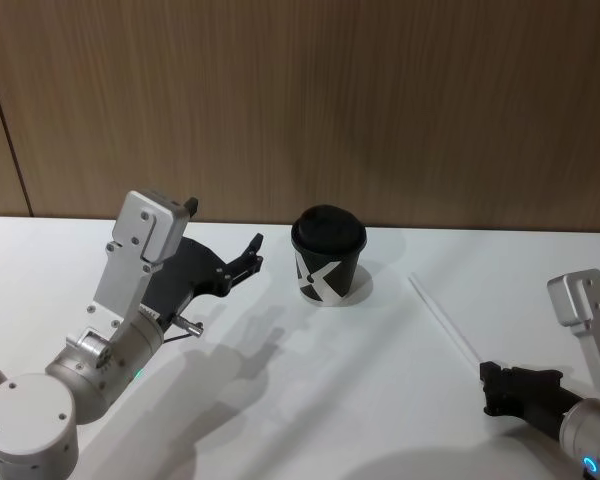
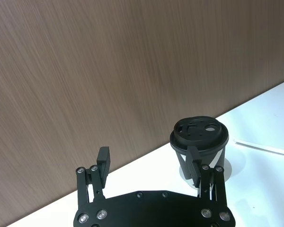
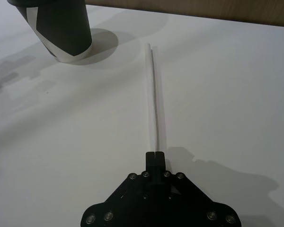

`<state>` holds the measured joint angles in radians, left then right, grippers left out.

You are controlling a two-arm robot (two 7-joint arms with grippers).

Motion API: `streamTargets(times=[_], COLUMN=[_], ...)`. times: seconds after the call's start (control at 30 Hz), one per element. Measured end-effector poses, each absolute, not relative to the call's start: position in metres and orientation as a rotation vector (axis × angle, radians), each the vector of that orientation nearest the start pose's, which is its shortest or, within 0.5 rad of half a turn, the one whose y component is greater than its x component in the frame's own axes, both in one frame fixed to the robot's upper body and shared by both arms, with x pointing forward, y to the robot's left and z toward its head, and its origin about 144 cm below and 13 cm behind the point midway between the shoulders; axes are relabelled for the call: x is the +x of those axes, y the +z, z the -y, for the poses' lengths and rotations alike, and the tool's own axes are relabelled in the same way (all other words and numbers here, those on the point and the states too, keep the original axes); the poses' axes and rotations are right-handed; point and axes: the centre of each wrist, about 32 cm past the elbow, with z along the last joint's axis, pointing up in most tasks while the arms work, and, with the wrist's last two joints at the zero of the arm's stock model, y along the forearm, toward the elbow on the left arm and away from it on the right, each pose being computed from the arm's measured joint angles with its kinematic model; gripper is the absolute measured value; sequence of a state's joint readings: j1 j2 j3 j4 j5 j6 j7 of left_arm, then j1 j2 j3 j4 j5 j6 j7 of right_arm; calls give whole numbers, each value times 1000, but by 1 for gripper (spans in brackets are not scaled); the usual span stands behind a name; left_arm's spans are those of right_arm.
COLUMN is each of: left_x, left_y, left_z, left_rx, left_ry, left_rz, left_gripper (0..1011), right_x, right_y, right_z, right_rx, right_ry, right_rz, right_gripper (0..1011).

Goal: Pick up the straw with one hand, pass it to the other hand, and insert it into the cup.

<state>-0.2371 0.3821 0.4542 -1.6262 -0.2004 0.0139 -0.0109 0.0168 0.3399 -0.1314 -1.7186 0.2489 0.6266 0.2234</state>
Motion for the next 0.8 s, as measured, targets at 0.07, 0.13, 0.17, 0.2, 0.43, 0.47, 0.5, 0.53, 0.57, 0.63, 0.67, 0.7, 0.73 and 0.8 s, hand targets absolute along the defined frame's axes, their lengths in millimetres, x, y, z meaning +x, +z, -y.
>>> streamTargets(times=[0.07,0.13,0.17,0.2,0.43,0.47,0.5,0.53,0.57,0.63,0.67,0.7,0.73,0.8], left_x=[492,492,492,492,492,492,492,492,492,492,492,492,492,492], left_y=[1204,1204,1204,1204,1204,1204,1204,1204,1204,1204,1204,1204,1204,1204], left_z=[-198,-198,-198,-198,-198,-198,-198,-198,-198,-198,-198,-198,-198,-198], left_rx=[61,61,61,61,61,61,61,61,61,61,61,61,61,61], left_ry=[1124,1124,1124,1124,1124,1124,1124,1124,1124,1124,1124,1124,1124,1124], left_rz=[268,268,268,268,268,268,268,268,268,268,268,268,268,268], left_gripper=[1003,1003,1003,1003,1003,1003,1003,1003,1003,1003,1003,1003,1003,1003], right_x=[458,458,458,458,456,456,456,455,455,455,455,454,454,454], right_y=[1189,1189,1189,1189,1188,1188,1187,1187,1187,1188,1188,1188,1188,1190], right_z=[272,272,272,272,274,274,275,276,277,279,280,281,284,287], right_rx=[-443,-443,-443,-443,-425,-421,-414,-412,-409,-405,-402,-400,-401,-397], right_ry=[-1180,-1180,-1180,-1180,-1175,-1174,-1169,-1166,-1163,-1153,-1148,-1144,-1133,-1115], right_rz=[-332,-332,-332,-332,-313,-308,-295,-289,-281,-255,-243,-233,-213,-177], right_gripper=[0,0,1,0,0,1,1,0,1,1,0,0,1,1])
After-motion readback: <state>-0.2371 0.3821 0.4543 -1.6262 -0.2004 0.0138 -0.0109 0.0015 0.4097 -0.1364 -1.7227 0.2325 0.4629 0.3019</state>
